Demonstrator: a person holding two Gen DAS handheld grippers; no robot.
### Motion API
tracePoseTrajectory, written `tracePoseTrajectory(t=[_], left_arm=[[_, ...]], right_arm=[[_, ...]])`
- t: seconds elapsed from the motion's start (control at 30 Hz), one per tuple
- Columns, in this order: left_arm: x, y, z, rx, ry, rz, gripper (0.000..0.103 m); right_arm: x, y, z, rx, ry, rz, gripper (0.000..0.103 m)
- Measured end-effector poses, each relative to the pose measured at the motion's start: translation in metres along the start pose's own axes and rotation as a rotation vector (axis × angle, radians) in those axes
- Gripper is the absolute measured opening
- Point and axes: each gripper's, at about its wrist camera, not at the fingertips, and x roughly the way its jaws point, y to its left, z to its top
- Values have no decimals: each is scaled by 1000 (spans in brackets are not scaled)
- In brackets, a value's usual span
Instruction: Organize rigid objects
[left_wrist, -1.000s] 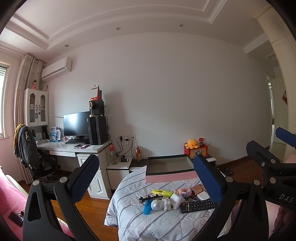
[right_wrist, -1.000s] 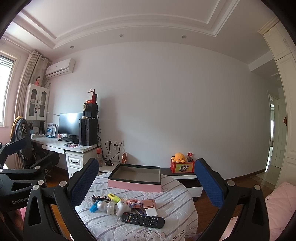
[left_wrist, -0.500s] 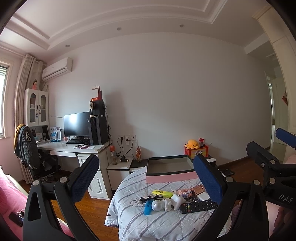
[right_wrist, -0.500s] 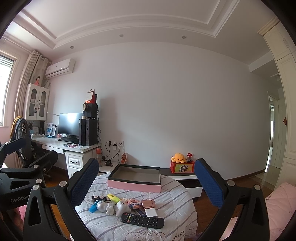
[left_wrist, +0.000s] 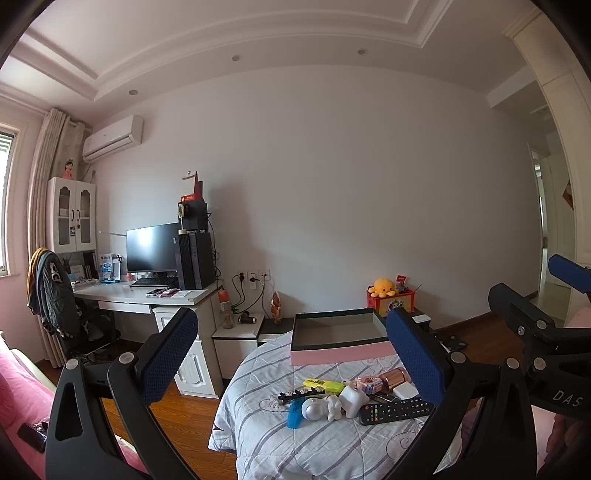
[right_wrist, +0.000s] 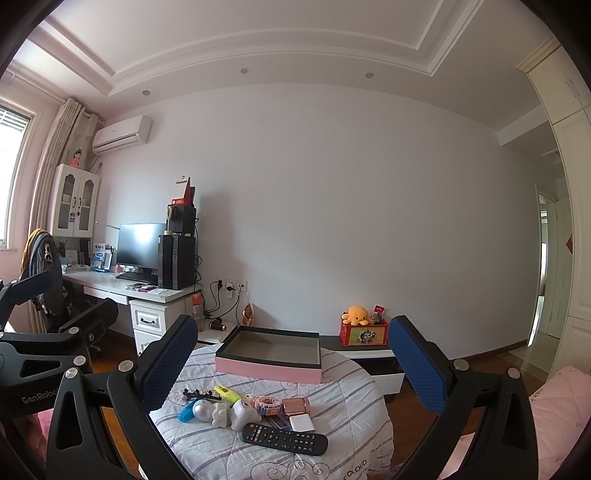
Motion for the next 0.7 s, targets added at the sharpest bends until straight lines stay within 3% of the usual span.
tracePoseTrajectory(t=[0.7], left_arm=[[1,-1,-5,-1,-3,0,103]], right_arm=[[-2,0,-3,2,-3,1,103]])
